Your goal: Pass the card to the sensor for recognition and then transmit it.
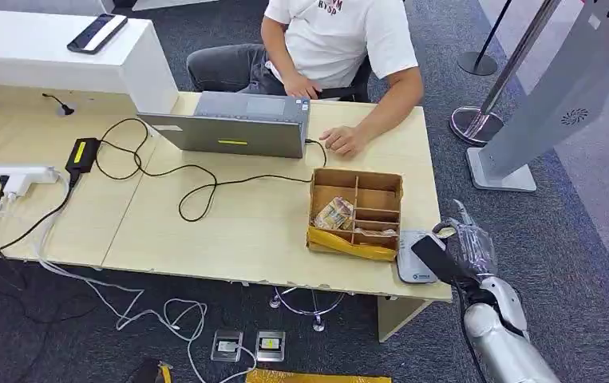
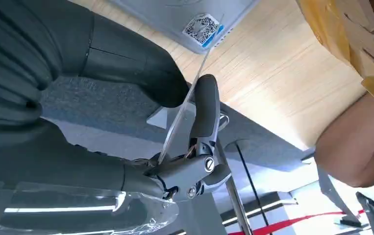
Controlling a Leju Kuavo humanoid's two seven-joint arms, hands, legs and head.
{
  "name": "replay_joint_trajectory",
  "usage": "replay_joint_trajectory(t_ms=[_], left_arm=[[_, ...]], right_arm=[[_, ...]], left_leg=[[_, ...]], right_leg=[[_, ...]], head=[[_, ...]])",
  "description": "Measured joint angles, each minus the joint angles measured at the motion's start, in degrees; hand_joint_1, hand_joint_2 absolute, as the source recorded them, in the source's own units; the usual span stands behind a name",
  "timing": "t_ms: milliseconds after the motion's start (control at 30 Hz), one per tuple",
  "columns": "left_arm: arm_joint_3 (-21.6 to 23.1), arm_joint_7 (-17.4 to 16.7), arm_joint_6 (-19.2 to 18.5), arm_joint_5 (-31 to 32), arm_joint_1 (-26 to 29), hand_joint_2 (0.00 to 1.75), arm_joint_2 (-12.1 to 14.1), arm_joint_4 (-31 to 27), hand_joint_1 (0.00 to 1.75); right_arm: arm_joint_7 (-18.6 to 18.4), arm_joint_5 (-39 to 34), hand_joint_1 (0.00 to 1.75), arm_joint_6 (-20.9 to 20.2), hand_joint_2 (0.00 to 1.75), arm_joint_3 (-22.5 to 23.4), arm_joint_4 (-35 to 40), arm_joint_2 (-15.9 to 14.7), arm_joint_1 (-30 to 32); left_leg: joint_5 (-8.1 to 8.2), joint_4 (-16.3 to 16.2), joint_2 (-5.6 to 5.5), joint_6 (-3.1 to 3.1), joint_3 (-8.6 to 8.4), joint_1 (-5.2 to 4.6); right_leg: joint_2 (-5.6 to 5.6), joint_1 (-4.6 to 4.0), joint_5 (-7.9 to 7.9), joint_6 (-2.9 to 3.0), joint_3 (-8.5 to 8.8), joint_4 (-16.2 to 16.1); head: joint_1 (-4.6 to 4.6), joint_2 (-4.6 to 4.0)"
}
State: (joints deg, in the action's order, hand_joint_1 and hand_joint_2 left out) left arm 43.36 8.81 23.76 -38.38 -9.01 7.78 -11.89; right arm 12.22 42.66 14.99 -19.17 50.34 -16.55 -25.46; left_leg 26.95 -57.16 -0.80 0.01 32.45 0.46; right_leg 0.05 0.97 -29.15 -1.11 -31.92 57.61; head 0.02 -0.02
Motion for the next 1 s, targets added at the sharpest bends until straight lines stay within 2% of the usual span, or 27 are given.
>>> replay_joint_trajectory(t_ms=[233,633,1000], left_arm=[[0.0,0.2,0.0,0.3,0.0,1.75,0.0,0.0,0.00],[1.4,1.1,-0.2,1.3,0.0,1.75,0.0,0.0,0.00],[2.8,1.6,-0.3,2.6,-0.2,1.75,0.1,0.0,0.00]], right_arm=[[0.0,0.6,1.75,0.7,1.75,0.0,0.0,0.2,-0.2],[0.2,3.4,1.75,0.7,1.75,0.2,0.9,-0.5,-6.4],[3.6,6.1,1.75,-2.4,1.75,0.4,0.2,-0.8,-26.0]], left_leg=[[0.00,0.0,0.00,0.00,0.01,0.00],[0.00,0.0,0.04,0.00,0.04,-0.01],[-0.06,0.0,0.02,-0.01,0.08,-0.01]], right_leg=[[0.00,0.00,0.00,0.00,0.02,0.0],[0.03,0.01,0.04,0.01,-0.01,0.0],[0.02,0.01,0.06,0.00,-0.02,0.0]], head=[[0.00,0.02],[-0.02,0.00],[0.00,0.00]])
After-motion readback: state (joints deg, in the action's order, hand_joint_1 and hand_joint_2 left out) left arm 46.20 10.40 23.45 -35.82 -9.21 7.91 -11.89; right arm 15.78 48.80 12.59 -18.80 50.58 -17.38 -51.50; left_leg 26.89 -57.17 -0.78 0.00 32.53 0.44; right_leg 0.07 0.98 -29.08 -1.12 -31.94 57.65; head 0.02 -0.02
